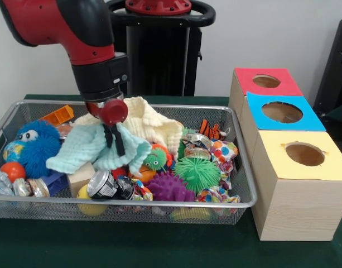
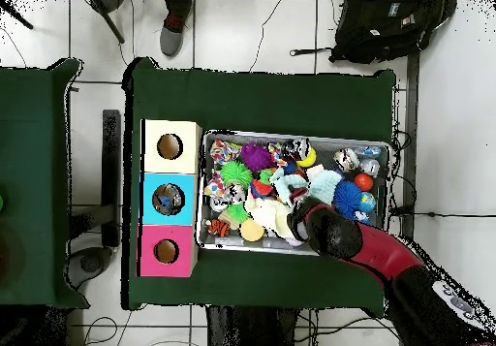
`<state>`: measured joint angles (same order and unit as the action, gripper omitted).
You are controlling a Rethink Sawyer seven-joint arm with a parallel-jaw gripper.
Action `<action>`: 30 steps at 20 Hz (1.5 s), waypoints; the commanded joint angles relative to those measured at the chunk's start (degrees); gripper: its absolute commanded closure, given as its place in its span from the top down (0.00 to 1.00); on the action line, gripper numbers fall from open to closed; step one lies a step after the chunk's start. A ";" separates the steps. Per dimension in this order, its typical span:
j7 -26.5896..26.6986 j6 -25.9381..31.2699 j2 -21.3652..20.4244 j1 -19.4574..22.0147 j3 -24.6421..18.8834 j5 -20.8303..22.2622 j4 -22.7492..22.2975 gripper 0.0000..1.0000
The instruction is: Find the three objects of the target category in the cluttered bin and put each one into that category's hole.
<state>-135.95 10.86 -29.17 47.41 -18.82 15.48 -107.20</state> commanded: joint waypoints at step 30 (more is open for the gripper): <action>16.76 36.84 -4.69 0.99 -2.58 7.38 21.75 1.00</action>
<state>-135.95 44.12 -37.41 47.78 -17.24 17.24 -90.59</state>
